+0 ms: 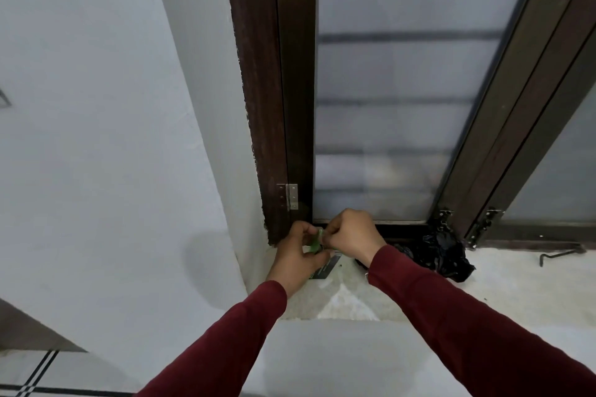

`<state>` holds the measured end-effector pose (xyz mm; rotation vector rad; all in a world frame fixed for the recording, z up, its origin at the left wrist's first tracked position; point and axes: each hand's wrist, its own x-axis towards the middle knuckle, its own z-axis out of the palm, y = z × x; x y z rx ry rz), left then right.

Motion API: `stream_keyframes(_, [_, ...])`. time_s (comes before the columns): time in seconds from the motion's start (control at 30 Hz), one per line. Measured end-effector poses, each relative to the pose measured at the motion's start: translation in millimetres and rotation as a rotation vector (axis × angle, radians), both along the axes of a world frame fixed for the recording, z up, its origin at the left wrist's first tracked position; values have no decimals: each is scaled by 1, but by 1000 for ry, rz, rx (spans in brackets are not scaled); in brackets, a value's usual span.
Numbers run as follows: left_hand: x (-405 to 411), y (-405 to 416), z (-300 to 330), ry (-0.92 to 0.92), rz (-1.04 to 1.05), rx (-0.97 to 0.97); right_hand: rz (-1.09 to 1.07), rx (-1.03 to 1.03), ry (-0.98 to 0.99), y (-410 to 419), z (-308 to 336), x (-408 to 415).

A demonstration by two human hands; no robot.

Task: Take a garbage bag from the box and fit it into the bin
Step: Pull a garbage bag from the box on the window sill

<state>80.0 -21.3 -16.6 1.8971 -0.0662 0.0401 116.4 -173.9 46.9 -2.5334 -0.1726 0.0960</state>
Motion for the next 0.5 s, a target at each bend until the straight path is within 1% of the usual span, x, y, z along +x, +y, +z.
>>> stream_keyframes(0.07, [-1,-1,-4,16,-2,-6,-35,25,52,-3,-2,-1])
stream_keyframes(0.13, [0,-2,-8,48,-35,54,-56,41,75,-5,-6,-2])
stream_keyframes(0.23, [2,1,-14,88,-66,231,-114,121,48,-8,-12,-8])
stream_keyframes(0.33, [3,6,-19,132,-69,245,-188,241,-9,-10,-18,-18])
stream_keyframes(0.43, [5,16,-13,104,-59,310,-280,355,5,-13,-22,-25])
stream_keyframes(0.5, [9,25,-10,42,-30,468,-327,402,68,-12,-32,-25])
